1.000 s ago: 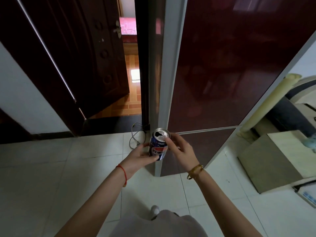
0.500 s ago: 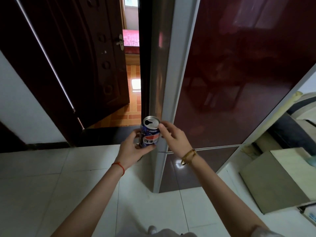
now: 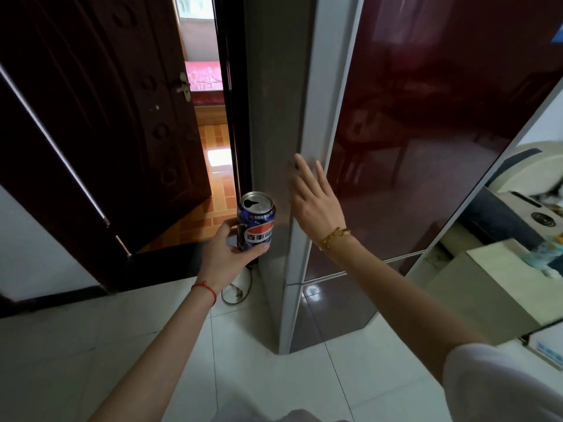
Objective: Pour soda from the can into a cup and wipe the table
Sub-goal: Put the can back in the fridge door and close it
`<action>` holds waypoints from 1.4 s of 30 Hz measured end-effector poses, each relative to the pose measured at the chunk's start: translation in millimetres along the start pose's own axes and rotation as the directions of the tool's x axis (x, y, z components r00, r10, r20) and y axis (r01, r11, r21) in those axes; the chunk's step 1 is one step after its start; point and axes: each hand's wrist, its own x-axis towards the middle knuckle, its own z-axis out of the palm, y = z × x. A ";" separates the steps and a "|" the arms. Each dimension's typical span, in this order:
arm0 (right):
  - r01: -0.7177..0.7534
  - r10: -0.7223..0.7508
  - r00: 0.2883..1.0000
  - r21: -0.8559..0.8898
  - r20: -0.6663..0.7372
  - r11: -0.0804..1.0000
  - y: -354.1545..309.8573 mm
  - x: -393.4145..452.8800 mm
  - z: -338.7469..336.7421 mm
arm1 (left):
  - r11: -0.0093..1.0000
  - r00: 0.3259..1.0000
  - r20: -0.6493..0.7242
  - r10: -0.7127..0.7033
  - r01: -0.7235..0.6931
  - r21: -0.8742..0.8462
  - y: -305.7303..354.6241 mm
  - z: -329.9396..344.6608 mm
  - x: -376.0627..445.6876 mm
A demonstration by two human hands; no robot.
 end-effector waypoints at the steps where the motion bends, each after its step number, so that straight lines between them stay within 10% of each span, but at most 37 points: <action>1: -0.011 0.012 1.000 -0.025 0.026 1.000 -1.6 0.6 1.3 | 1.000 1.000 0.005 0.003 -0.004 0.001 0.5 -1.2 0.7; 13: -0.225 0.238 0.960 -0.103 0.146 0.969 -22.3 11.3 1.4 | 0.999 0.992 0.119 0.029 -0.027 -0.025 -0.7 -9.7 -1.2; 21: -0.284 0.285 0.958 -0.132 -0.011 0.950 -31.5 -56.5 -48.9 | 0.998 0.979 0.194 0.061 -0.059 -0.016 4.1 -4.6 -13.7; 42: -0.776 0.769 0.630 -0.134 -0.110 0.616 -22.8 -223.6 -177.0 | 0.949 0.775 0.558 0.297 -0.176 -0.260 88.7 101.7 -91.4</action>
